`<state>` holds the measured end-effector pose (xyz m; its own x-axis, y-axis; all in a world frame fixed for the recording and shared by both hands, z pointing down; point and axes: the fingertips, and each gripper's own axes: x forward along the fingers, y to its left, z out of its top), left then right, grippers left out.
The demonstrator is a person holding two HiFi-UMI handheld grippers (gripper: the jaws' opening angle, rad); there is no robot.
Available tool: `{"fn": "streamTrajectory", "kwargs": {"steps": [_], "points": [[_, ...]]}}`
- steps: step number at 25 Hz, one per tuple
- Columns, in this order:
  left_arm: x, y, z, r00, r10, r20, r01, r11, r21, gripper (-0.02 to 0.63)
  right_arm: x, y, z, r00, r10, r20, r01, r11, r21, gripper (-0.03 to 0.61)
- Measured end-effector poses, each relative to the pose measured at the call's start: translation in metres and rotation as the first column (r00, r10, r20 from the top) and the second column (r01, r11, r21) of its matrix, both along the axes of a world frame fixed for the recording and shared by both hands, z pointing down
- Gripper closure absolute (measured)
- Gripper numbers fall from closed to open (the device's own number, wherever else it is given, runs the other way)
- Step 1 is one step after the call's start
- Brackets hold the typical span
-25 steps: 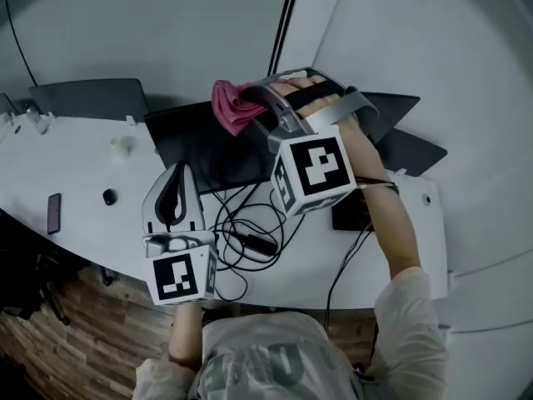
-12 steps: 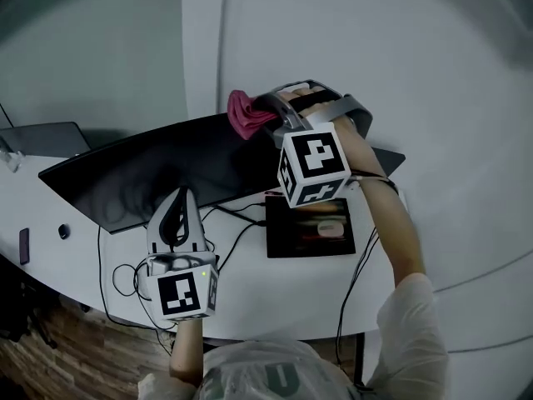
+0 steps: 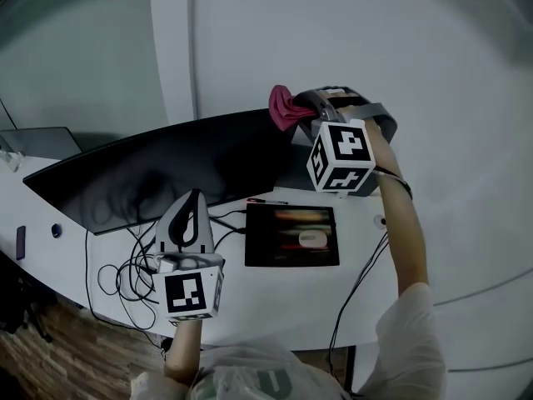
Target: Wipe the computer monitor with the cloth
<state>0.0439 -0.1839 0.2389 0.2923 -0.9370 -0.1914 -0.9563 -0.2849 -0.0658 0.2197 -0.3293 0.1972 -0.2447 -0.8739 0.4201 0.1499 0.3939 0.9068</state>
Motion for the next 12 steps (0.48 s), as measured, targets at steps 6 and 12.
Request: {"fn": "streamTrajectory", "kwargs": {"steps": [6,12], "points": [[0.0067,-0.0040,-0.0020,1.000,0.007,0.018,-0.007,1.000,-0.008,0.598,0.0123,-0.0056,-0.0024,1.000,0.016,0.021,-0.016,1.000,-0.015,0.525],[0.0004,-0.0016,0.0028,0.999,-0.025,0.032,0.026,0.999,-0.035,0.598,0.0104,-0.0089,-0.0007,0.998,0.000,0.061,0.001,1.000,-0.015,0.525]]}}
